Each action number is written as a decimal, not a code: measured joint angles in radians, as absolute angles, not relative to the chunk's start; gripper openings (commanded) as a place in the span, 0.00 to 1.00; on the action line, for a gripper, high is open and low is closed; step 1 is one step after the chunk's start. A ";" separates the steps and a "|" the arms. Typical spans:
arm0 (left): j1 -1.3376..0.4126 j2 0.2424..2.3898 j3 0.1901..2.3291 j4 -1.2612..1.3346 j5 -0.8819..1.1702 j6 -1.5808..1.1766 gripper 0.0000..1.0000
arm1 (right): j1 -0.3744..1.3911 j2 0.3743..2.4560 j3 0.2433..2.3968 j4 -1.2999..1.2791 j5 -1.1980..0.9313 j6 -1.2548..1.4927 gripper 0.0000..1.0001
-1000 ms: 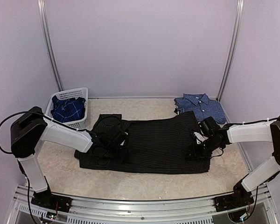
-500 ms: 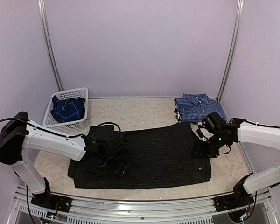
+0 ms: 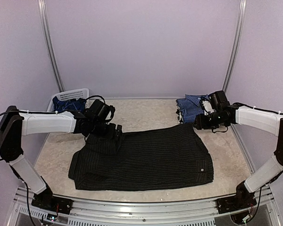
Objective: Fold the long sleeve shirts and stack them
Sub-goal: Move the 1/3-folded shirt to the center of the board, then adjust the sleeve of the 1/3-folded shirt.
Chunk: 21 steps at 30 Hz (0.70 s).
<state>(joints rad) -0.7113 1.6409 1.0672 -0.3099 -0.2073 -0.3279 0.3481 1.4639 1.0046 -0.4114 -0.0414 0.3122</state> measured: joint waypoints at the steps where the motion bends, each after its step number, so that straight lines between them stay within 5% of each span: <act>1: -0.689 1.641 1.067 -0.303 -0.184 -0.325 0.95 | 0.325 1.482 1.017 -0.393 -0.051 0.297 0.54; 11: -0.536 1.742 1.067 -0.247 -0.038 -0.309 0.80 | 0.214 1.810 1.188 -0.297 -0.223 0.199 0.52; 21: -0.483 1.840 1.135 -0.286 -0.012 -0.299 0.80 | 0.214 1.922 1.276 -0.303 -0.305 0.149 0.53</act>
<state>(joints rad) -0.4828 1.8404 1.1355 -0.2855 -0.0120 -0.2989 0.2138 1.9224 1.2758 -0.3035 -0.3050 0.1490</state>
